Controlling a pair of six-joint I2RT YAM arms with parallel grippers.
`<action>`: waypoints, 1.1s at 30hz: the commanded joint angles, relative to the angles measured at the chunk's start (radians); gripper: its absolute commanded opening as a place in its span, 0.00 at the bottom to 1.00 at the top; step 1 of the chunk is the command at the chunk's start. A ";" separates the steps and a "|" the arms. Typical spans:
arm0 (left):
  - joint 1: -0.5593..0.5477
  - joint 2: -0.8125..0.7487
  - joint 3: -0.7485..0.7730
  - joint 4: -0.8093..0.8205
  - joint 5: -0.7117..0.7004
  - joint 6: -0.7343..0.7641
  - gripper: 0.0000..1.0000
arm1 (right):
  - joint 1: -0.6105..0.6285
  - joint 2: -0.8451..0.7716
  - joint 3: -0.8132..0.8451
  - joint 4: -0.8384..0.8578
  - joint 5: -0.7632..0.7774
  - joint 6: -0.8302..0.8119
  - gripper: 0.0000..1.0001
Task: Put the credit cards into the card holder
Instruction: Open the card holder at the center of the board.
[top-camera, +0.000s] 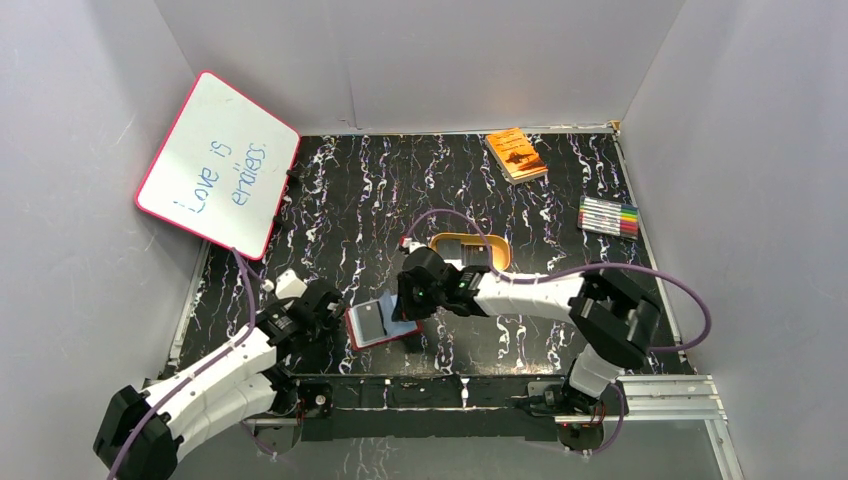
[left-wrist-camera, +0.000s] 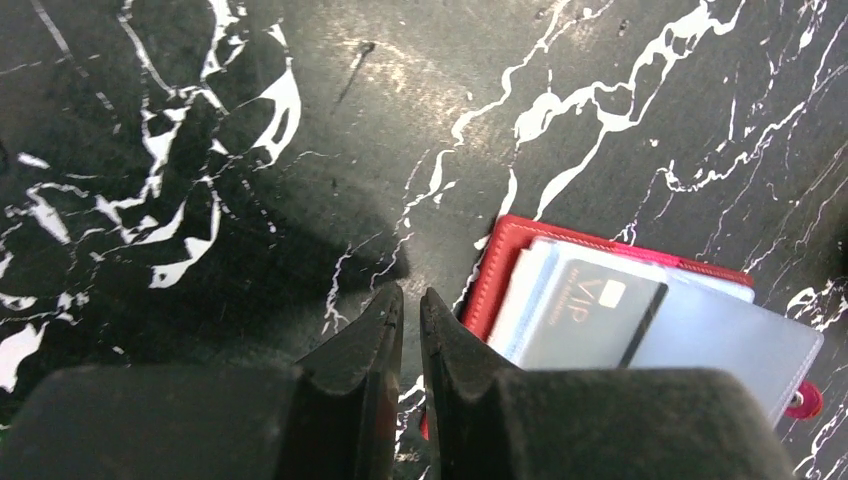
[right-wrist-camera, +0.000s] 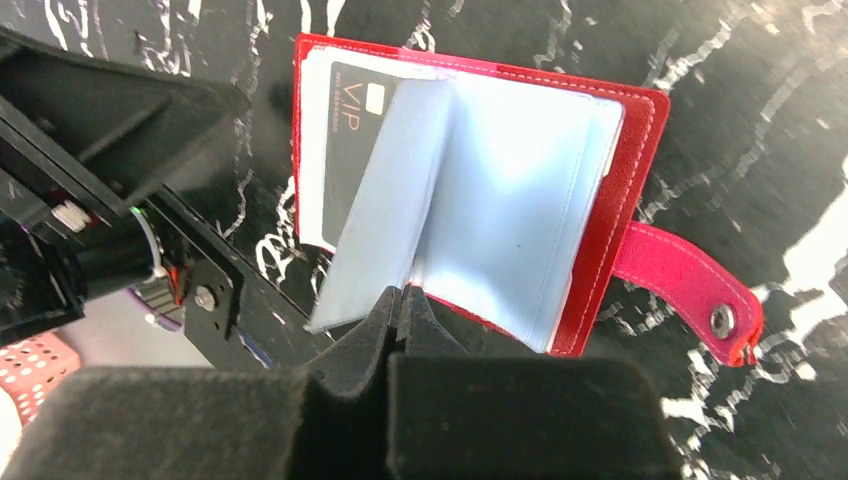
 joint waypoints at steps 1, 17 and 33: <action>0.012 0.037 -0.025 0.105 0.043 0.080 0.11 | 0.000 -0.091 -0.067 -0.035 0.071 -0.001 0.00; 0.014 0.226 -0.068 0.442 0.321 0.181 0.00 | 0.000 -0.013 0.015 0.032 -0.021 -0.024 0.00; 0.017 -0.010 0.043 0.324 0.321 0.261 0.00 | -0.006 0.033 0.021 -0.027 0.005 0.001 0.00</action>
